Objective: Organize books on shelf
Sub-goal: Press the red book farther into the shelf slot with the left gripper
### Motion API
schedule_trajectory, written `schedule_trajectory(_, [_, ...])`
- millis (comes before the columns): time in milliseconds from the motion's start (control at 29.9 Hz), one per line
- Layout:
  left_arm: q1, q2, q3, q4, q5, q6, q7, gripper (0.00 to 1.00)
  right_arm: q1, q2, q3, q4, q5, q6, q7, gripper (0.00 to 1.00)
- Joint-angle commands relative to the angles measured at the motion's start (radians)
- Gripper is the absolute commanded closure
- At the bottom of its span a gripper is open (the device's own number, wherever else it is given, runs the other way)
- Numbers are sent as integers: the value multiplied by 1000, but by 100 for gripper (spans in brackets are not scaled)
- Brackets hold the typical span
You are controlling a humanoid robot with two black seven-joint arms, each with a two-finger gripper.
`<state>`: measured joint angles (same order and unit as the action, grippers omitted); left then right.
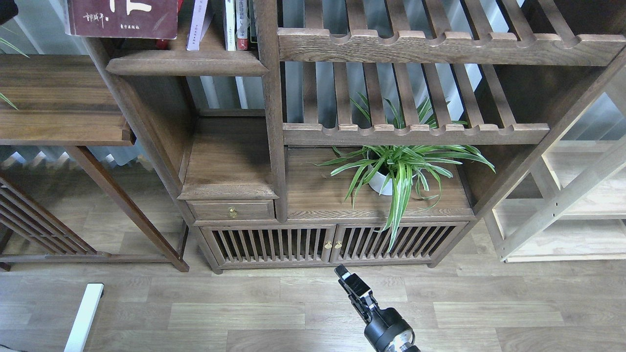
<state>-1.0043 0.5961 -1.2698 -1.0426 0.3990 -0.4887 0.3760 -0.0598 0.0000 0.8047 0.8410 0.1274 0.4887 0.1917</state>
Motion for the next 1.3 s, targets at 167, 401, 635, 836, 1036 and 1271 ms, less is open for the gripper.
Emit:
schedule_trajectory(167, [-66,-5,75,52,0,0,-2,98,-3,0,2,6,0,0,0,52])
schedule_trajectory(401, [-80,-22,107,53,1,0,-2,98,-6,0,2,6,0,0,0,52])
schedule_trajectory(635, [-122,-45,148,81,1,0,-3,98,-8,0,2,12,0,0,0,52])
schedule_trajectory(836, [-152,-56,178,104,7,0,-3,98,-8,0,8,13,0,0,0,52])
schedule_trajectory(1036, [-163,-59,188,121,11,0,-3,98,-8,0,8,13,0,0,0,52])
schedule_trajectory(1271, [-165,-67,210,134,12,0,-3,98,-9,0,10,15,0,0,0,52])
